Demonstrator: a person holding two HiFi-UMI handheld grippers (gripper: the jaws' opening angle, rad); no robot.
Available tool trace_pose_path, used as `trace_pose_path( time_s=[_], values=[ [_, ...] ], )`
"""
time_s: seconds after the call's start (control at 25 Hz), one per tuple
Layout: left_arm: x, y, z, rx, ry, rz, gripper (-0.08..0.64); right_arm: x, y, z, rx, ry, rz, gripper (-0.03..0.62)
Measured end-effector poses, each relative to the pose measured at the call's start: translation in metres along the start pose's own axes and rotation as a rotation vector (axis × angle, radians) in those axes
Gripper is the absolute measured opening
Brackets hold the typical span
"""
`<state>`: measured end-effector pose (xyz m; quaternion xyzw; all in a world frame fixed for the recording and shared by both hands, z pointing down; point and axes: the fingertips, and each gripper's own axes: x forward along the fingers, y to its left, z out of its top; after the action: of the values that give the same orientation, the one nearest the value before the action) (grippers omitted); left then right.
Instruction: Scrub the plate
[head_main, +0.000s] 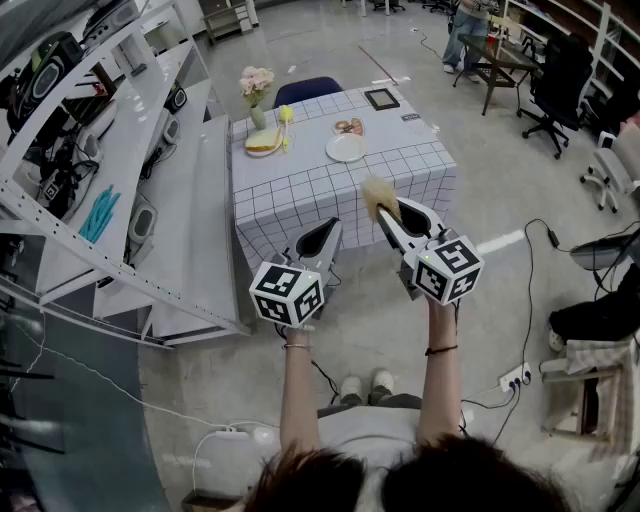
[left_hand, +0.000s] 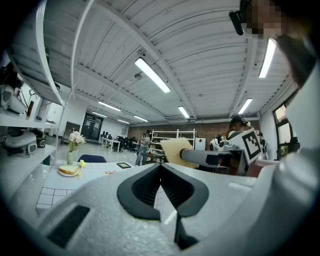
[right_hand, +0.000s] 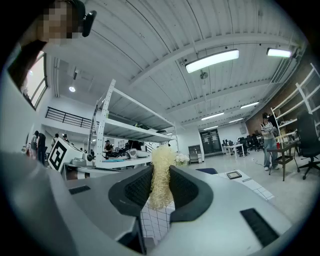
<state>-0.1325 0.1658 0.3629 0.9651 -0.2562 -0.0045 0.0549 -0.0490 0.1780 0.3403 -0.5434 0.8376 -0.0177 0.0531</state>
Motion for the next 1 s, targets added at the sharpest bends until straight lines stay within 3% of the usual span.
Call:
trace_pose_path(
  time_s=[1.0],
  values=[
    [0.017, -0.028, -0.011, -0.009, 0.025, 0.020, 0.011, -0.020, -0.012, 0.000, 0.026, 0.002, 0.064, 0.074]
  ],
)
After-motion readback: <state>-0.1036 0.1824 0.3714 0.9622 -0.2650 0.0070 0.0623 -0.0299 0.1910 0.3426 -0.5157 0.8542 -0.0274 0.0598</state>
